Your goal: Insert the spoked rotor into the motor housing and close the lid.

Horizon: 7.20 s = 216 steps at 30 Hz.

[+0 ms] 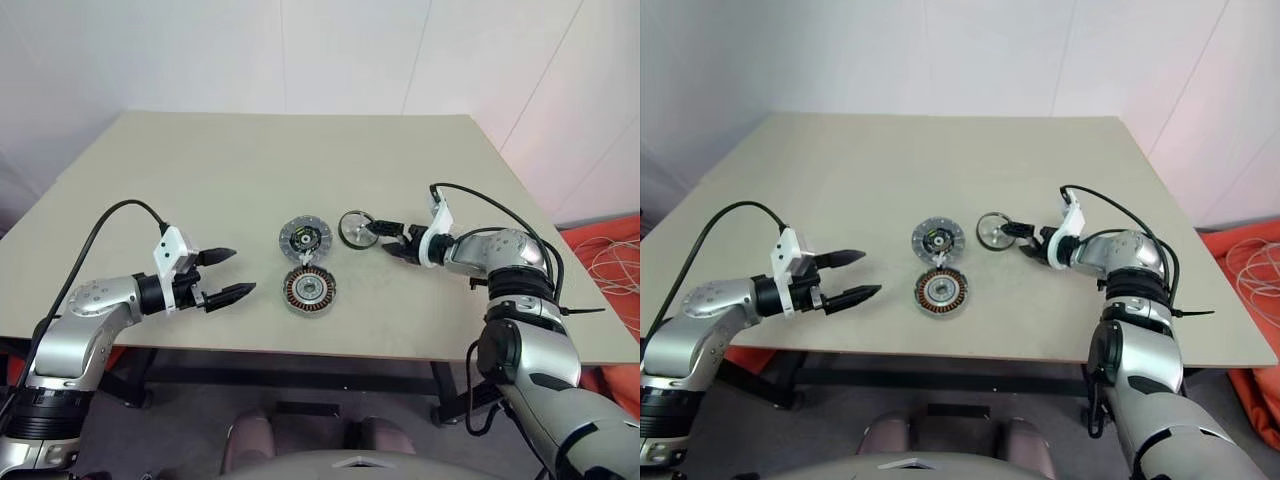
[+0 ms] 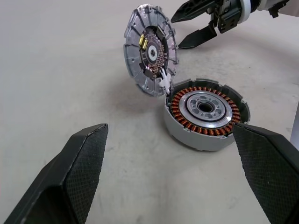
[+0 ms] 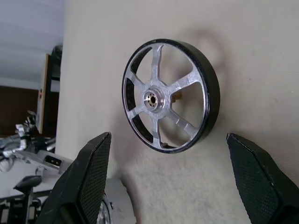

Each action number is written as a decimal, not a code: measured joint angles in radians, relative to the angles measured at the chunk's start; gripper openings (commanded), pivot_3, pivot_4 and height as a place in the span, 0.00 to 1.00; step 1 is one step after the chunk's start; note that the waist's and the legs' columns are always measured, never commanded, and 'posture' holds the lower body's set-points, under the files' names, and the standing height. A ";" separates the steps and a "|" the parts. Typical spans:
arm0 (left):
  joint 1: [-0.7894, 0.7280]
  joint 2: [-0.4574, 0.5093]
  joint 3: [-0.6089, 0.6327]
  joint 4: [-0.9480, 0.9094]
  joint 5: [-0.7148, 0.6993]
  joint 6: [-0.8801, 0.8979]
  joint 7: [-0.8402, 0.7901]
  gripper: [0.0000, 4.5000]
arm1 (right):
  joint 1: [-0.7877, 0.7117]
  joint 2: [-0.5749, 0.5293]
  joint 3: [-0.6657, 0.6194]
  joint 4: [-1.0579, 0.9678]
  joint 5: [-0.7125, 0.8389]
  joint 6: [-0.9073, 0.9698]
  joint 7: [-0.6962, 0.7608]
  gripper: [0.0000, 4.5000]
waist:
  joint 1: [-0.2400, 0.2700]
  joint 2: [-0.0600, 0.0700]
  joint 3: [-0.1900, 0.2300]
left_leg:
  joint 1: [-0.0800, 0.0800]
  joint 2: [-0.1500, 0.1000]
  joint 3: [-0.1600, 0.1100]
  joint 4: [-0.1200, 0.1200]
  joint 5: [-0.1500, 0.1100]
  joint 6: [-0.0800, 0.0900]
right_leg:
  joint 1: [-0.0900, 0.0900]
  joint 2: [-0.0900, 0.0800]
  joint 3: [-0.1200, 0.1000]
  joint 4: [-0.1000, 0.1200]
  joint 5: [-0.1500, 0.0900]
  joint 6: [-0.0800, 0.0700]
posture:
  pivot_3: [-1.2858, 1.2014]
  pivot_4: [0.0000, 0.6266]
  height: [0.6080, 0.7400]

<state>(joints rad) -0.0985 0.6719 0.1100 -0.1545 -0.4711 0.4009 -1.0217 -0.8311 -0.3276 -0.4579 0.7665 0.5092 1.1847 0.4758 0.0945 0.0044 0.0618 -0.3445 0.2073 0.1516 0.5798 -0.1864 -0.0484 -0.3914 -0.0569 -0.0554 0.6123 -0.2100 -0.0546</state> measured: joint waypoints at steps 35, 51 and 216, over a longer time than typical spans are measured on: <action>-0.031 -0.003 -0.012 0.013 0.006 -0.001 -0.003 1.00 | -0.022 0.018 -0.124 -0.048 0.127 0.036 -0.134 0.07 | 0.012 0.001 0.001 | -0.006 0.000 0.000 0.000 0.003 -0.005 | -0.009 0.000 0.000 0.007 0.002 -0.009 | 0.52 0.00 1.00; -0.022 -0.004 -0.025 0.026 0.008 -0.009 -0.018 1.00 | 0.316 -0.279 0.200 -0.568 0.748 0.425 -0.181 0.07 | 0.034 0.004 0.001 | -0.003 0.000 0.001 -0.001 0.003 -0.005 | -0.006 0.000 0.000 0.004 -0.003 -0.001 | 0.52 0.00 1.00; 0.047 -0.049 -0.054 -0.024 0.029 -0.029 0.090 1.00 | -0.152 -0.181 1.140 -0.060 -0.907 -2.031 0.779 0.98 | -0.017 -0.004 -0.002 | -0.007 0.000 -0.002 0.016 -0.003 0.006 | -0.005 0.000 0.001 0.012 0.001 -0.008 | 0.52 0.00 1.00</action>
<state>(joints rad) -0.0518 0.6224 0.0562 -0.1781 -0.4424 0.3715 -0.9315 -0.9835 -0.5086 0.6818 0.7062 -0.3974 -0.8466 1.2547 0.0770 0.0006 0.0596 -0.3519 0.2077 0.1499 0.5957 -0.1896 -0.0428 -0.3960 -0.0570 -0.0548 0.6246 -0.2093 -0.0623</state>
